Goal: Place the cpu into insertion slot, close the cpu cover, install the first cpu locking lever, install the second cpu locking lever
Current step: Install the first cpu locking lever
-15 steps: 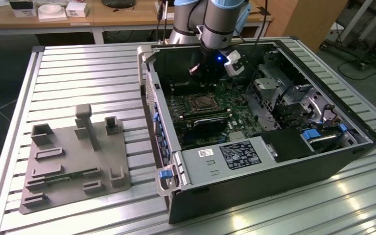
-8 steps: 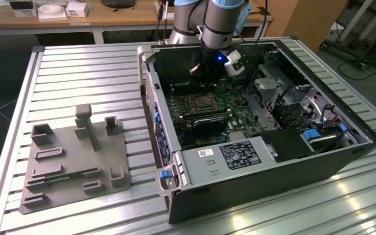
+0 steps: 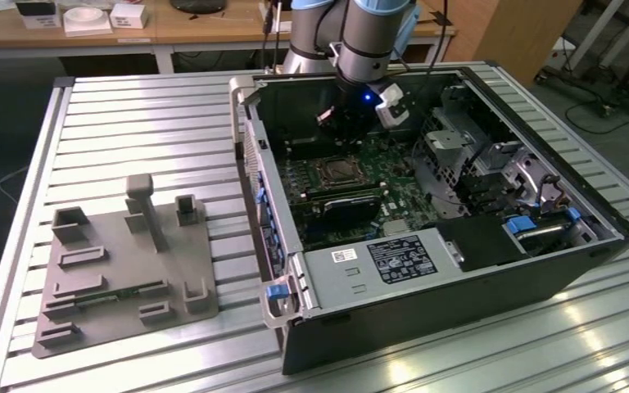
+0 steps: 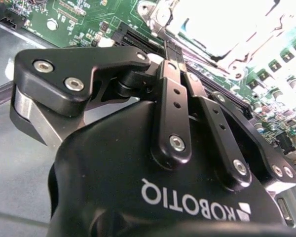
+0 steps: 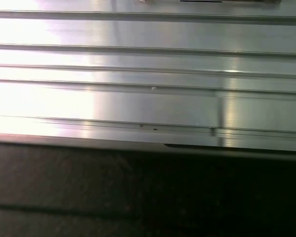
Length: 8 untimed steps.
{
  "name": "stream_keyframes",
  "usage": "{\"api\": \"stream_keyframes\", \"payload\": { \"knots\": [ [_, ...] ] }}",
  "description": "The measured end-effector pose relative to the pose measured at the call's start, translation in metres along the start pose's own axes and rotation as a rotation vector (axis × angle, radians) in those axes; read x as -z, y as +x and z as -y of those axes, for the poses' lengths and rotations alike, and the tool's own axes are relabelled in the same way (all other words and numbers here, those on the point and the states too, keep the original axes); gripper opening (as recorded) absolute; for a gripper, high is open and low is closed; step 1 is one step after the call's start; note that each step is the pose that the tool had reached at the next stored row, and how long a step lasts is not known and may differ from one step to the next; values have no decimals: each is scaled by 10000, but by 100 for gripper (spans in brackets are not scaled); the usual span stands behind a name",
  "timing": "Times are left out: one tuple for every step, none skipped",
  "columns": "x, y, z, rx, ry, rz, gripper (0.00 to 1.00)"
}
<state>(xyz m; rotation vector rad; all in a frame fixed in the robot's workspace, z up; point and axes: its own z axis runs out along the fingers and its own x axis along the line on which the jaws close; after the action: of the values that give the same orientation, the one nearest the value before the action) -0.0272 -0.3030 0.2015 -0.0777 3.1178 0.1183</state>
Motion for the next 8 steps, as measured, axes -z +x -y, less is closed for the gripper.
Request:
{"api": "stream_keyframes", "payload": {
  "knots": [
    [0, 0, 0, 0, 5, -6, 11],
    [-1, 0, 0, -1, 10, -12, 11],
    [-1, 0, 0, -1, 18, -21, 11],
    [-2, 0, 0, -1, 26, -28, 11],
    [-2, 0, 1, -2, 35, -36, 11],
    [-2, 0, 1, -2, 43, -44, 11],
    [-3, 0, 2, -2, 52, -52, 11],
    [-3, 0, 3, -2, 61, -59, 11]
  ]
}}
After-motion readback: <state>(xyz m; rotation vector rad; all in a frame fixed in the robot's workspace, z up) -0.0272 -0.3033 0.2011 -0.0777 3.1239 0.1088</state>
